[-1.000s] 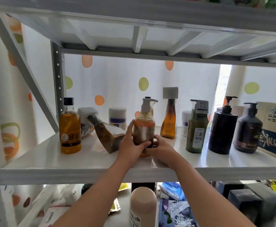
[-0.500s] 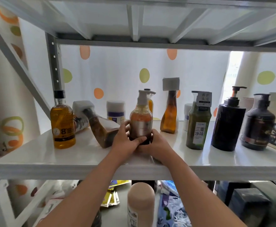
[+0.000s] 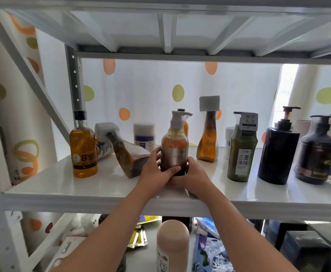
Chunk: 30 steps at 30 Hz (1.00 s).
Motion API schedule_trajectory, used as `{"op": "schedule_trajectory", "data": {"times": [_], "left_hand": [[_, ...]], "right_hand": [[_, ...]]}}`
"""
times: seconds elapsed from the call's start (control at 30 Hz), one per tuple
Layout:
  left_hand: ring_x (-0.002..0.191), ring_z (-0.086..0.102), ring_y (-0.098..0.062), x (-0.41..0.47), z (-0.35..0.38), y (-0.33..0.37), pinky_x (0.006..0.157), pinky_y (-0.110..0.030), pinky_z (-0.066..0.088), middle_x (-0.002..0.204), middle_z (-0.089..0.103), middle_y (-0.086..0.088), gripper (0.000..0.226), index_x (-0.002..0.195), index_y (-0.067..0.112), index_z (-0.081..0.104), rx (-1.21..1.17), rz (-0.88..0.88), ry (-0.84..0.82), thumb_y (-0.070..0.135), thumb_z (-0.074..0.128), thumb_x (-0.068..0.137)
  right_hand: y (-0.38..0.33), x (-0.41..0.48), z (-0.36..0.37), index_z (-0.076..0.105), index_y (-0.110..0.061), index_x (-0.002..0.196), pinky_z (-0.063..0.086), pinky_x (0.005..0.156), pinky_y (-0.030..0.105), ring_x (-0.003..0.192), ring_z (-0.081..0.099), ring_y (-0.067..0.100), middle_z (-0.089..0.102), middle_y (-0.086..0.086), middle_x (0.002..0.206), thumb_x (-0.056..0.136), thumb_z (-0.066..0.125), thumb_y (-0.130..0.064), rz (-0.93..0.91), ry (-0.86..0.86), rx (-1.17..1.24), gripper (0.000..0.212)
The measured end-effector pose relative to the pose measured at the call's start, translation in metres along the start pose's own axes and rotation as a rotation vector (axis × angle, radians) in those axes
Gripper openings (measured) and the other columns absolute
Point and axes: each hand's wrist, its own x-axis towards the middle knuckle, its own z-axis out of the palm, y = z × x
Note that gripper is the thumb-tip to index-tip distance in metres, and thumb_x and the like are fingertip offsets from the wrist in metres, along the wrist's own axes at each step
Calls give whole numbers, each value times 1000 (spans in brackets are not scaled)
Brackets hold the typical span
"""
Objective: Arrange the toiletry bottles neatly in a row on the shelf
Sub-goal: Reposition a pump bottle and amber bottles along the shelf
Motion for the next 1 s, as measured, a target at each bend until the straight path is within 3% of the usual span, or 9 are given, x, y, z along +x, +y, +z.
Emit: {"op": "schedule_trajectory", "data": {"times": [0.23, 0.5, 0.83, 1.0], "left_hand": [[125, 50, -18, -5, -2, 3, 101, -33, 47, 141, 48, 2, 79, 139, 29, 35, 80, 26, 9, 20, 78, 74], [128, 47, -15, -16, -15, 4, 105, -36, 44, 142, 47, 4, 81, 142, 28, 30, 123, 67, -45, 29, 76, 76], [122, 52, -20, -6, -9, 1, 101, -42, 48, 138, 51, -1, 80, 140, 31, 31, 94, 33, -81, 32, 77, 74], [125, 50, -22, -4, -5, -2, 101, -43, 47, 141, 47, -4, 80, 142, 31, 29, -15, 1, -111, 25, 75, 77]], "right_hand": [[-3, -5, -2, 48, -21, 114, 44, 62, 14, 84, 58, 8, 59, -9, 93, 62, 85, -27, -37, 17, -30, 64], [-5, -8, 0, 48, -25, 105, 42, 58, 17, 77, 55, 3, 58, -10, 87, 60, 85, -29, -55, 29, -122, 59], [1, -5, 3, 53, -22, 117, 44, 62, 16, 81, 58, 3, 63, -4, 95, 60, 83, -32, -27, 82, -120, 65], [3, -2, 2, 50, -21, 122, 44, 67, 20, 89, 59, 13, 63, -1, 103, 63, 82, -31, -9, 94, -106, 69]]}}
